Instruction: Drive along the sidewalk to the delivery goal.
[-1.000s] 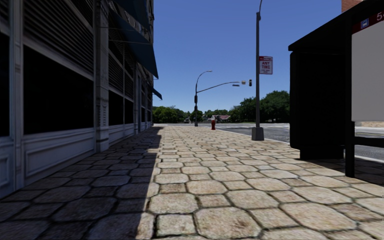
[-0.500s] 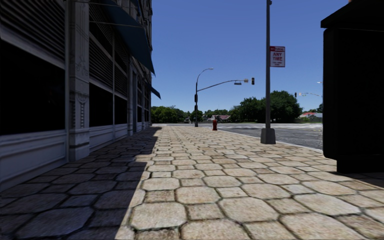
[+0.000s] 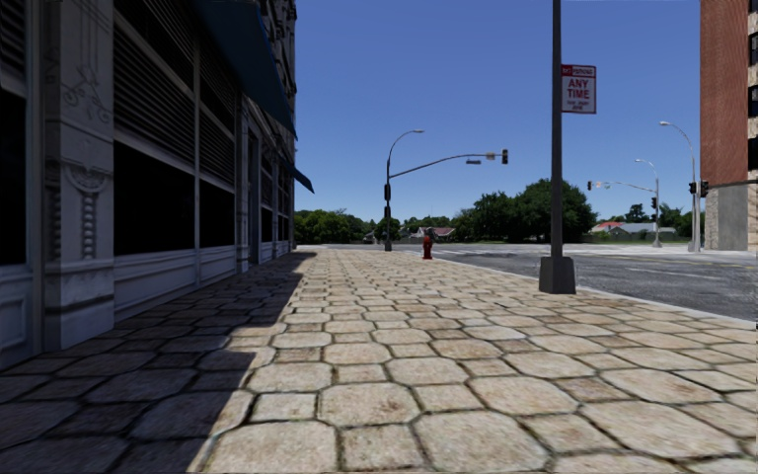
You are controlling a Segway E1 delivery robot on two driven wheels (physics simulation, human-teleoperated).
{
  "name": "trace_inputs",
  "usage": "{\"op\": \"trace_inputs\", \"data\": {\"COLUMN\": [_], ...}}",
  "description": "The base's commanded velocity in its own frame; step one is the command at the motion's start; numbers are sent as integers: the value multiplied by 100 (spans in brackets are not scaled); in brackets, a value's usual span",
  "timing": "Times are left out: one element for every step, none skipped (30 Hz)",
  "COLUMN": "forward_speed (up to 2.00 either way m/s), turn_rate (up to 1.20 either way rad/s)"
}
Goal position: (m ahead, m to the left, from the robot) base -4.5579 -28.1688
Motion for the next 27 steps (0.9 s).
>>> {"op": "trace_inputs", "data": {"forward_speed": [200,200,200,200,200,200,200,200,200,200,200,200,200,200,200,200,200,200,200,200,200,200,200,200,200,200,200], "turn_rate": [0,0,0,0,0,0,0,0,0,0,0,0,0,0,0,0,0,0,0,0,0,0,0,0,0,0,0]}}
